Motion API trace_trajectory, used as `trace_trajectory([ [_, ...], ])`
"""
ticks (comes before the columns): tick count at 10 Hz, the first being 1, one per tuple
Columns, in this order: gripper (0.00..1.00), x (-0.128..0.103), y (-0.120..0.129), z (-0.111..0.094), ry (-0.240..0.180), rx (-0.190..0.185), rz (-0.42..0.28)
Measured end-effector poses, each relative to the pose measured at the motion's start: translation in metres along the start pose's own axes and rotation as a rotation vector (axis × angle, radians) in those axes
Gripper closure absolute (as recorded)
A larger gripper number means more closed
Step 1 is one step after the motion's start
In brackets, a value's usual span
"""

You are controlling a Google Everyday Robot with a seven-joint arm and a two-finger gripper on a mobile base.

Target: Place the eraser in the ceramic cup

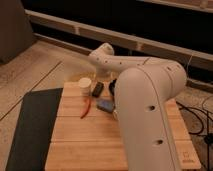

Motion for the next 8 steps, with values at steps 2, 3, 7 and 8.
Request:
trace_trajectory([
  [2,0.35,-0.006,-0.012,0.011,0.004,0.025,0.045],
  [3,0.35,-0.006,-0.011,0.018,0.011,0.023,0.054],
  [7,0.35,-0.002,0.028,0.05,0.048,-0.013,-0.018],
  [8,0.35,-0.001,0.035,0.057,0.057,-0.02,-0.035],
])
